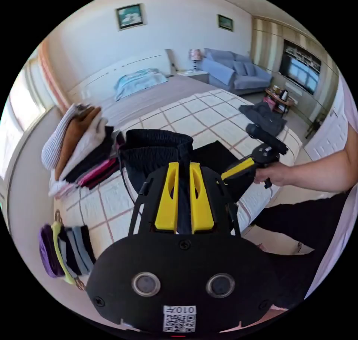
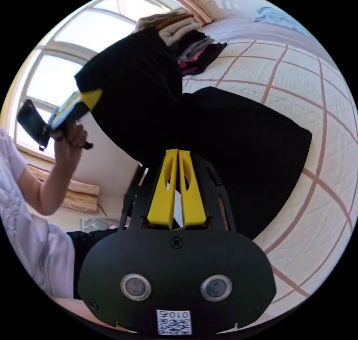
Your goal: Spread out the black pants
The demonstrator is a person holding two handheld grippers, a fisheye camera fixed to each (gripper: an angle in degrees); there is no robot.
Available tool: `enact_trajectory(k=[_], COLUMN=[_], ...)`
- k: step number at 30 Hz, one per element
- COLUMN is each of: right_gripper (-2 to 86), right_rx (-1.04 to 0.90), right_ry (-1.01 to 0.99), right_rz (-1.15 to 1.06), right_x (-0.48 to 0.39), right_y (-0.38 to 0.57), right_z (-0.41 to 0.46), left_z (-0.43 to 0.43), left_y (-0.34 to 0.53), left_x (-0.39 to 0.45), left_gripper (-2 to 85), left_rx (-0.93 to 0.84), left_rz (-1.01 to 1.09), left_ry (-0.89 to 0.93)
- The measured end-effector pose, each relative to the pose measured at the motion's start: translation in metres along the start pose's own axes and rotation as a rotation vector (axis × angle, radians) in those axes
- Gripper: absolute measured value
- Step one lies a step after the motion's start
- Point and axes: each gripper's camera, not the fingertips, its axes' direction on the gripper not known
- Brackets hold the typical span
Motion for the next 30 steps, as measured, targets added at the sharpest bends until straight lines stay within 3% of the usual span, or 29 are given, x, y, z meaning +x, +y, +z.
enact_trajectory(k=[2,6,9,17,22,27,30], right_gripper=[3.2,3.4,4.3,11.0,11.5,7.2,7.3], right_rx=[0.091,0.088,0.057,0.138,0.059,-0.032,-0.054], right_ry=[-0.316,-0.242,-0.291,-0.472,-0.389,-0.119,0.031], right_rz=[0.109,0.325,0.392,0.401,0.379,0.314,0.268], right_x=[0.067,0.152,0.190,0.232,0.234,0.211,0.198], right_y=[0.032,0.090,0.118,0.163,0.153,0.132,0.133], right_z=[-0.026,-0.031,-0.029,-0.039,-0.022,-0.016,-0.020], left_z=[0.029,0.176,0.245,0.203,0.231,0.272,0.267], left_y=[-0.031,-0.044,-0.037,-0.023,0.008,0.029,0.041], left_x=[0.058,0.177,0.227,0.260,0.240,0.263,0.266], left_gripper=[5.5,6.7,8.3,10.5,10.3,10.5,10.5], left_rx=[-0.009,-0.266,-0.422,-0.343,-0.426,-0.512,-0.476], left_rz=[0.096,0.223,0.241,0.260,0.140,0.143,0.095], left_ry=[0.021,0.022,0.171,0.321,0.254,0.350,0.352])
